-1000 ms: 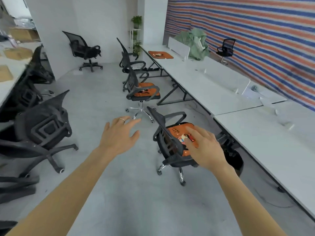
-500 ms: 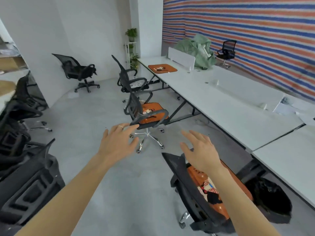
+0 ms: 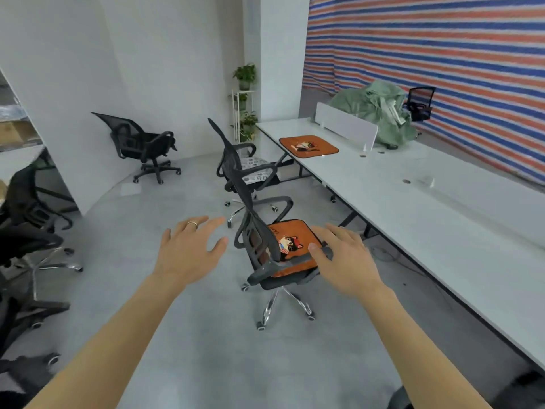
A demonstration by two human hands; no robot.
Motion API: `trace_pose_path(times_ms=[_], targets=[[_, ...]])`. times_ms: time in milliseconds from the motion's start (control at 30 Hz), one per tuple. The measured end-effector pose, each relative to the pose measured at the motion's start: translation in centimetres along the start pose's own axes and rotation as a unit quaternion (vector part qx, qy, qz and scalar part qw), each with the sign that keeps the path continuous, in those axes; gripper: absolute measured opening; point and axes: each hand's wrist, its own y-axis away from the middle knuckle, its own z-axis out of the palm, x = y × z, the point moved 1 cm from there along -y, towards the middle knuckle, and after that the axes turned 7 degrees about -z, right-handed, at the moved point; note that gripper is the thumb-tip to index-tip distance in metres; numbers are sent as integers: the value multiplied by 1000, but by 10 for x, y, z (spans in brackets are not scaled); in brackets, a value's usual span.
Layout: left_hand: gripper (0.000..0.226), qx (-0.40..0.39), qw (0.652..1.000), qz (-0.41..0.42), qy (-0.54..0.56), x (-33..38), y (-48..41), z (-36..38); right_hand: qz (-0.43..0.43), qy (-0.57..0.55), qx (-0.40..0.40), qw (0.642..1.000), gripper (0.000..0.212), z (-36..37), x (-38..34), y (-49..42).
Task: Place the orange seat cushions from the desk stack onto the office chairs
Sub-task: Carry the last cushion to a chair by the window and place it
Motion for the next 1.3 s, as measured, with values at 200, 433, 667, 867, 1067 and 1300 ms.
trace_pose_path(times_ms=[200,433,667,867,1067,1300], targets=[[51,-24,999,40,-23,-64,-180,16,57,10,4,998,48,49,-22,-159],[52,-54,995,75,-27,-99,-385,39,96,7,35,995,51,88,-33,-336],[51,-57,992,107,-46,-118,-593,95,129,-12,32,991,53,156,3,-519],[51,-77,985,142,-58,-116,-754,126,161,-11,24,987,52,186,18,-679],[50,-77,977,197,-28,-113,-905,167,205,-2,31,978,51,215,27,-805],[51,-137,943,301,19,-102,-1092,251,307,7,49,950,51,265,50,-929]])
